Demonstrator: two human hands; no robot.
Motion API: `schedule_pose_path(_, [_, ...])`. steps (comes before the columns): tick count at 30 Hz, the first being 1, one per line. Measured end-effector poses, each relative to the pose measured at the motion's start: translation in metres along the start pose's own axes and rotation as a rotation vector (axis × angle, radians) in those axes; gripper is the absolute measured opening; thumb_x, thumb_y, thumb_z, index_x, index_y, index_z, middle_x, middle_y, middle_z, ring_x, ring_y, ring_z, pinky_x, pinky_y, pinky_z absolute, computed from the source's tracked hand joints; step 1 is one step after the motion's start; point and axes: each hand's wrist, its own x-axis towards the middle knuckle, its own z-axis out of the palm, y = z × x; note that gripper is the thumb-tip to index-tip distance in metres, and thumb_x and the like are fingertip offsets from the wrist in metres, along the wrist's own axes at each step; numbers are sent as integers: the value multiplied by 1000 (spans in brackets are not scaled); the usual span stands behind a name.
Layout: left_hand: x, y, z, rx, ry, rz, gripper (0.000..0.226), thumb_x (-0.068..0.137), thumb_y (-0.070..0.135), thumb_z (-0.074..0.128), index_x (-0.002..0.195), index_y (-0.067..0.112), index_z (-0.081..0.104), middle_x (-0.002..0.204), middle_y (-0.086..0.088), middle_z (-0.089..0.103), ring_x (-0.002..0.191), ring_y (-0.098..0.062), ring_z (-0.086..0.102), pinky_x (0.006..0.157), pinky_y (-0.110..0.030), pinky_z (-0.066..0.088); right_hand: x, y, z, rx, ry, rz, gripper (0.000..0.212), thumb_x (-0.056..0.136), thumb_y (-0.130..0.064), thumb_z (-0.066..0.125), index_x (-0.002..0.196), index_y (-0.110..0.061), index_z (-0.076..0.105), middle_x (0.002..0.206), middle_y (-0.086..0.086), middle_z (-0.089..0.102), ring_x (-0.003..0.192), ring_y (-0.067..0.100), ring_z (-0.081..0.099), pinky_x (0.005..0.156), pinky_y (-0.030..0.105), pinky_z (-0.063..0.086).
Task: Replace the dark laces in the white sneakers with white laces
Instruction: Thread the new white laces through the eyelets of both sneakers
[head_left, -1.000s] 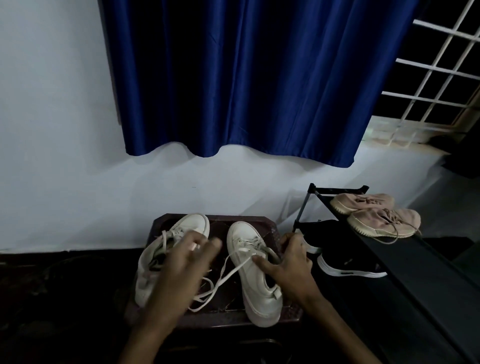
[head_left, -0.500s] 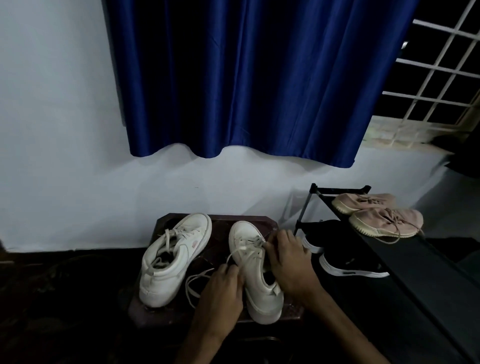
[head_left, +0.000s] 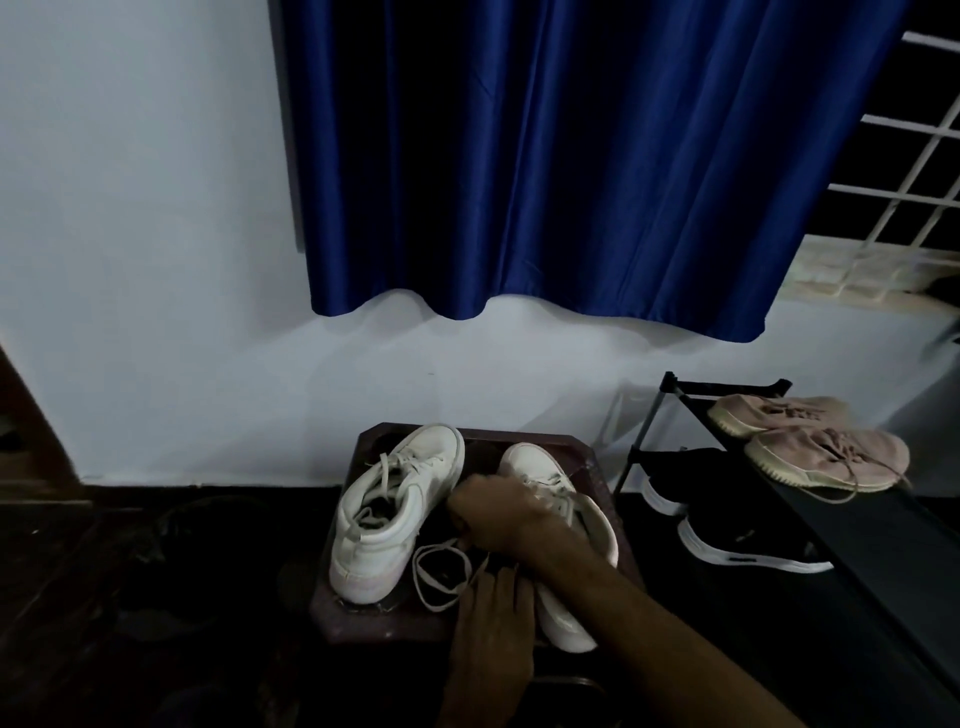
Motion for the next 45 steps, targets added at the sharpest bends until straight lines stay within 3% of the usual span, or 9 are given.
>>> schedule_pose_path(3, [0,-3,3,19,-18,0,36,71,16,43,106,9,51,95,-12,72,95,-28,49,85,-38,37,3,-5,3,-30,-6,-4,27,89,-23,61,112,-8,60,121,14,59,111,33,58,105,51,31])
schedule_pose_path(7, [2,-10,5,5,35,49,34,71,16,46,102,10,55,98,-12,68,92,-29,56,83,-36,38,3,4,-1,-57,-4,4,27,92,-23,56,114,-7,58,122,15,59,112,33,57,103,51,33])
schedule_pose_path(12, [16,-28,-1,75,-68,85,29,71,17,42,98,12,49,92,-11,67,88,-27,45,73,-38,34,4,48,-49,125,273,163,15,93,-20,56,105,-11,58,106,15,63,95,35,61,83,38,44])
schedule_pose_path(16, [30,-42,-13,103,-156,1,25,78,20,42,86,13,65,90,-10,62,79,-27,55,64,-40,49,1,79,-78,326,471,232,8,84,-10,71,87,-14,65,90,5,67,79,23,62,70,35,52])
schedule_pose_path(22, [59,-53,-47,-165,-169,-108,16,75,10,74,83,16,63,89,-3,62,74,-22,64,62,-34,54,-19,85,-85,389,582,236,6,86,-10,69,89,-16,70,87,-4,67,74,12,57,68,29,47])
schedule_pose_path(28, [48,-68,-55,-529,-345,1,16,88,35,49,100,33,61,97,17,64,93,0,61,81,-25,52,-28,91,-85,465,717,370,6,87,-17,70,91,-21,72,89,-7,70,75,11,63,70,32,53])
schedule_pose_path(35, [46,-80,-52,-570,-376,69,36,77,14,48,100,30,70,104,14,69,100,3,61,88,-14,48,-28,99,-122,807,1099,441,9,87,-20,71,95,-17,72,87,-8,70,77,3,64,72,21,56])
schedule_pose_path(39, [50,-81,-54,-352,-348,204,30,70,14,61,93,33,63,118,18,60,104,-3,58,82,-23,52,-31,97,-128,773,974,338,10,86,-17,72,95,-14,73,89,-6,71,77,2,63,69,14,53])
schedule_pose_path(45, [98,-54,-98,-497,14,-57,18,87,18,48,99,20,61,108,13,60,104,-5,56,87,-21,45,-43,79,-93,622,618,178,12,83,-13,74,92,-19,77,84,-7,73,66,-5,59,64,1,40])
